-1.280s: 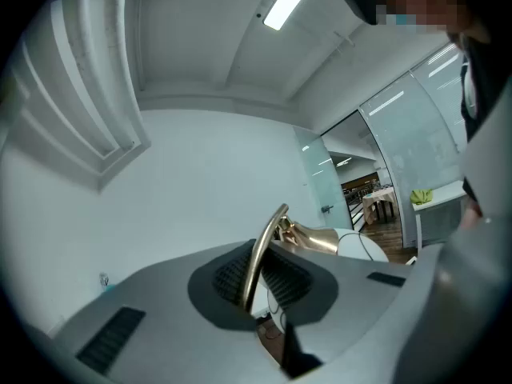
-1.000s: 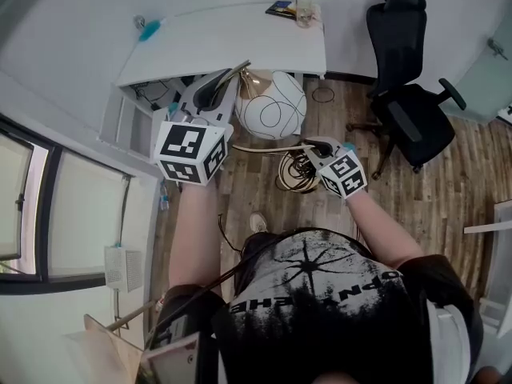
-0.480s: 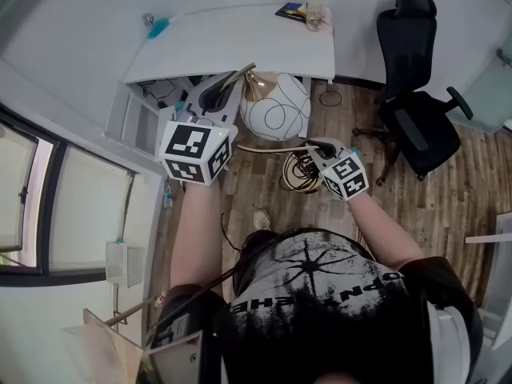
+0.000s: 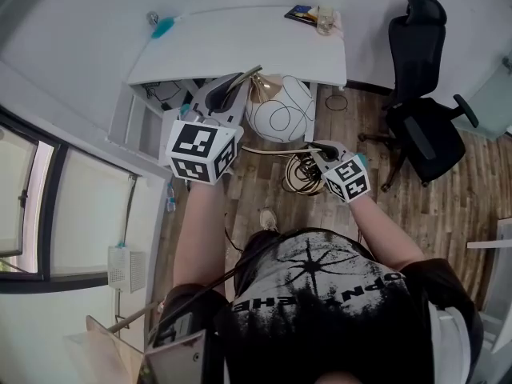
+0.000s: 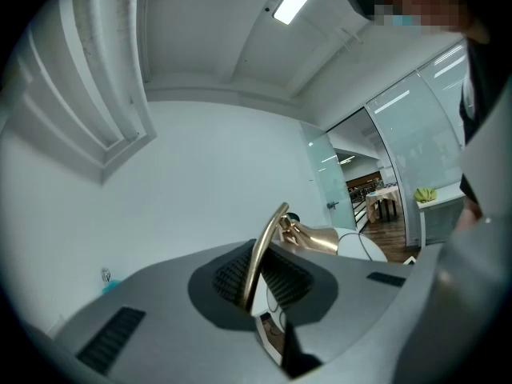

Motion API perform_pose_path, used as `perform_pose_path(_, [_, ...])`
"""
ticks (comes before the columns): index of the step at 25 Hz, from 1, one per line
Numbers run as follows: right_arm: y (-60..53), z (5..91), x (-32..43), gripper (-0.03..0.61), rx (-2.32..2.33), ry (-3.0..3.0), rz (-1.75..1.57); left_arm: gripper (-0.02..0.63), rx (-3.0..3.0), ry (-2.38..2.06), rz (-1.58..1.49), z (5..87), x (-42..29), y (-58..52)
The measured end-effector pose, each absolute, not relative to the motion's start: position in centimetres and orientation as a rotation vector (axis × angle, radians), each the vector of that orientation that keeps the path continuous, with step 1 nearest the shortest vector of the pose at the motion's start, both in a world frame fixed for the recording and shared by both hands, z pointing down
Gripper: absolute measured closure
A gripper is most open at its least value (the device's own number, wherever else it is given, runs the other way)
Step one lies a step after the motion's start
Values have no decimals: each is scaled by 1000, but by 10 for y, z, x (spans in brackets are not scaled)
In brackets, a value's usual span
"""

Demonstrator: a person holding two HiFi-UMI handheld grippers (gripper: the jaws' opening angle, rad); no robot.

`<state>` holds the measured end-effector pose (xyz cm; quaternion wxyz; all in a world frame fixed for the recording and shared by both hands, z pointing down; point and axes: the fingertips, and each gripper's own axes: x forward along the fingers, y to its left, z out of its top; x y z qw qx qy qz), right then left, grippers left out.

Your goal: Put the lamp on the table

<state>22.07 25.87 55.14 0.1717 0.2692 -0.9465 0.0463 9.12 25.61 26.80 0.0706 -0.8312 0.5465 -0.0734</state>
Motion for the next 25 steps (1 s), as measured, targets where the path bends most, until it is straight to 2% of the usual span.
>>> perform_pose_path(16, [185, 550, 117, 558, 868, -2660, 179, 588, -2548, 1547, -239, 266, -10, 169])
perform_pose_path(25, [161, 557, 85, 558, 962, -2640, 179, 587, -2599, 1459, -228, 272, -39, 140])
